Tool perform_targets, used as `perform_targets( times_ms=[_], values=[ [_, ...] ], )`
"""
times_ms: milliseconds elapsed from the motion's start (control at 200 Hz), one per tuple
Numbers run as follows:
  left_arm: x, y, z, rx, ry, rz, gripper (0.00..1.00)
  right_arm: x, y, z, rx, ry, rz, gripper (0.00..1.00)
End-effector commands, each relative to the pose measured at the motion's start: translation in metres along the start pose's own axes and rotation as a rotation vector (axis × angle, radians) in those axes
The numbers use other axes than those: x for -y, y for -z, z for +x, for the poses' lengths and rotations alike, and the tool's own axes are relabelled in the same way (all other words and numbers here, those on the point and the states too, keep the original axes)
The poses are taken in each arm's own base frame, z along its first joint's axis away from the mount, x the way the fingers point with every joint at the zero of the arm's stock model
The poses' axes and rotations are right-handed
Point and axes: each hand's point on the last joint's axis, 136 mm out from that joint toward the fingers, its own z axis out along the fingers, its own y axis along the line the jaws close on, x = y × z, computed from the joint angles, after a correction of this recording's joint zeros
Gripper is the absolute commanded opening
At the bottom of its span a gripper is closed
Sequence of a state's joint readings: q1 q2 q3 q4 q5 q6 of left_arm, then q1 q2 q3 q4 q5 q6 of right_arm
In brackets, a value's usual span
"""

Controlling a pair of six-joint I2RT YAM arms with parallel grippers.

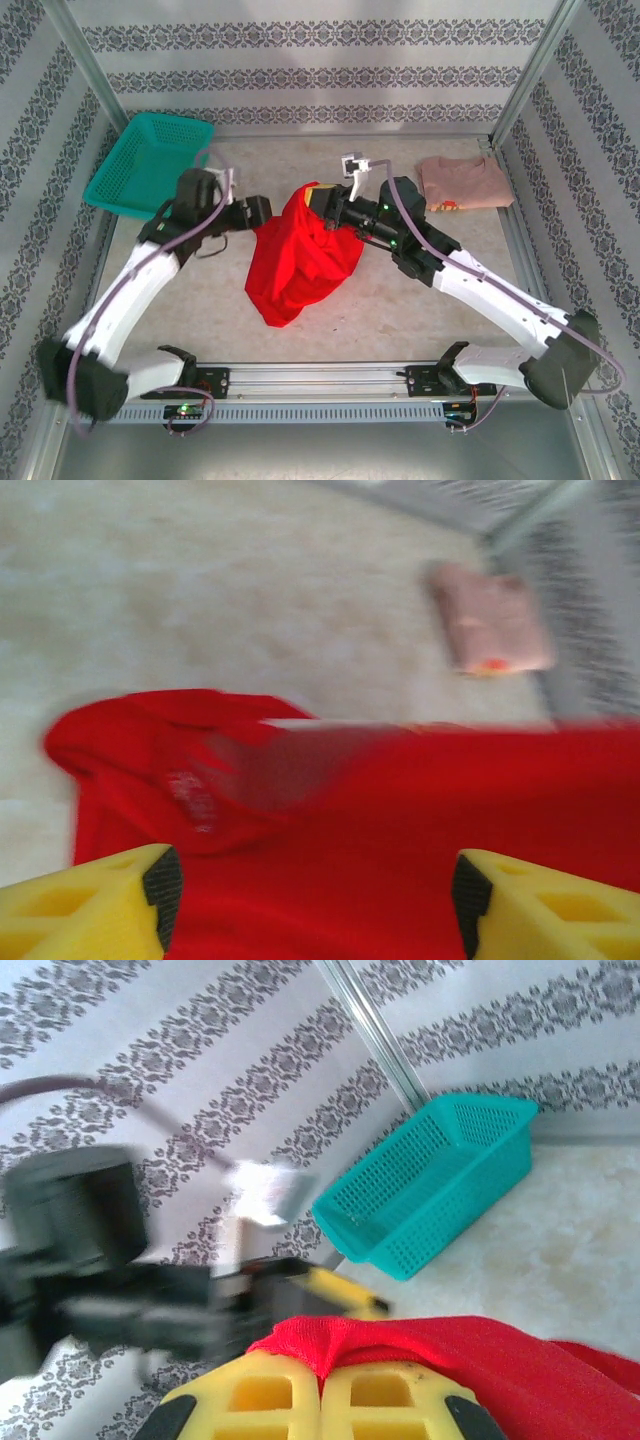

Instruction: Fold the inside-out t-shirt

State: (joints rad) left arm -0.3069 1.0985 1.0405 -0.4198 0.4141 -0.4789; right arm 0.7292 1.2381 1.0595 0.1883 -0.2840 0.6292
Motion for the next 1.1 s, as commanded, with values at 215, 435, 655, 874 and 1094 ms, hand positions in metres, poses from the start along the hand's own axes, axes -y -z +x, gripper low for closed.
perform_targets(
  times_ms=[215,435,655,874,1094],
  values=[
    [0.085,-0.046,0.019,-0.036,-0.231,0.364,0.44,0.0,-0.005,-0.005,-0.039,-0.134,-0.02,0.0],
    [0.086,-0.063,0.013,-0.078,-0.22,0.411,0.0,-0.004,0.021,0.0,-0.06,-0.087,-0.102,0.03],
    [0.087,-0.04,0.017,-0.134,-0.169,0.533,0.0,0.102,0.068,0.039,-0.151,0.334,0.314,0.66],
    [0.089,-0.028,0.02,-0.143,-0.184,0.546,0.0,0.159,0.04,0.089,-0.289,0.466,0.344,0.75],
    [0.067,-0.028,0.016,-0.113,-0.165,0.421,0.0,0.175,-0.005,0.074,-0.339,0.415,0.284,0.13]
  ],
)
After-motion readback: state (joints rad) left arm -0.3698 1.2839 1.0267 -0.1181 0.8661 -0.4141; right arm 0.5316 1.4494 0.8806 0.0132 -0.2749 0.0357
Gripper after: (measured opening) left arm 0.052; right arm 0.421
